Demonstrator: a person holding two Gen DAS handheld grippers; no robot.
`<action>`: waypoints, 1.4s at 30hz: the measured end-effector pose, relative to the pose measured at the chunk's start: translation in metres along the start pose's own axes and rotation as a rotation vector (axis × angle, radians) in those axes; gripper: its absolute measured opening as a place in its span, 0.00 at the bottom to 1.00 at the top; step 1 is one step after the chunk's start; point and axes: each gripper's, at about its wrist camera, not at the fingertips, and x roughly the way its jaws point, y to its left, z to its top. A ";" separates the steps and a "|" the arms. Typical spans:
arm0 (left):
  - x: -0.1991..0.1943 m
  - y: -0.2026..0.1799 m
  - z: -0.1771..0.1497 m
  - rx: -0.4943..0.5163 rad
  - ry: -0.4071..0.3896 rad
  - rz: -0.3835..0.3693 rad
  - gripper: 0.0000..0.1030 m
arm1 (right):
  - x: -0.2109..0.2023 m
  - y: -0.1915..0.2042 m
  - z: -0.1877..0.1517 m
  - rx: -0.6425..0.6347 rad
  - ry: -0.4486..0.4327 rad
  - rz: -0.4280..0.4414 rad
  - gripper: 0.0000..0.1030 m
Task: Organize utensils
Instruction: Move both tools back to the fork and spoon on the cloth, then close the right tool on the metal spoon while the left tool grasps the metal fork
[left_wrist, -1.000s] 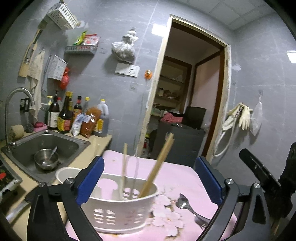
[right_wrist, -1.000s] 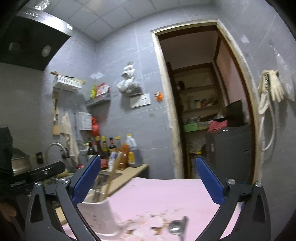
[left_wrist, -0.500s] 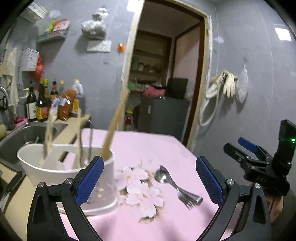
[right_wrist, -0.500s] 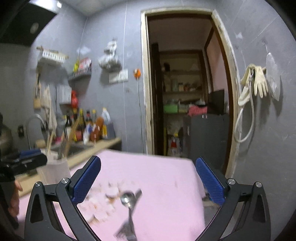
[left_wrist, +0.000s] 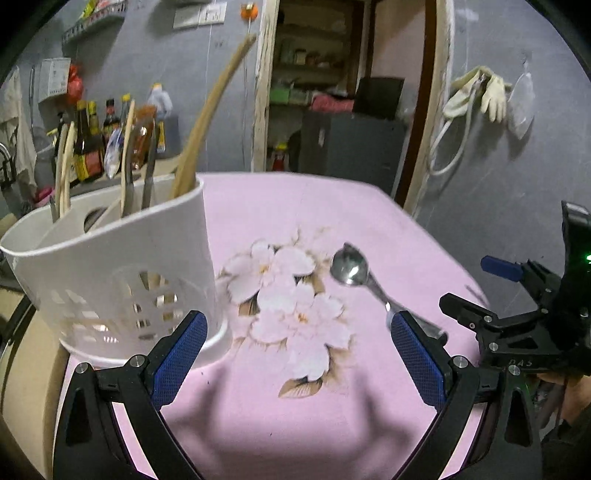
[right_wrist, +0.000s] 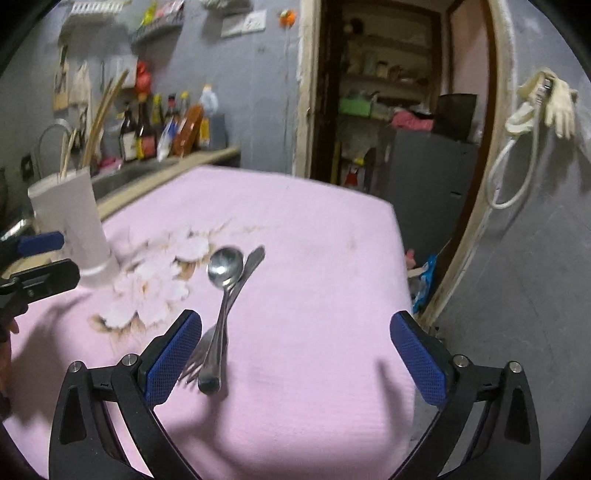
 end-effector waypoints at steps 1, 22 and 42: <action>0.003 0.001 -0.001 0.000 0.017 0.009 0.95 | 0.003 0.003 0.000 -0.016 0.019 0.019 0.94; 0.025 0.008 0.000 -0.030 0.139 0.011 0.95 | 0.045 0.022 0.007 -0.136 0.188 0.090 0.10; 0.105 -0.030 0.048 -0.017 0.354 -0.245 0.49 | 0.019 -0.031 -0.010 0.029 0.168 0.006 0.10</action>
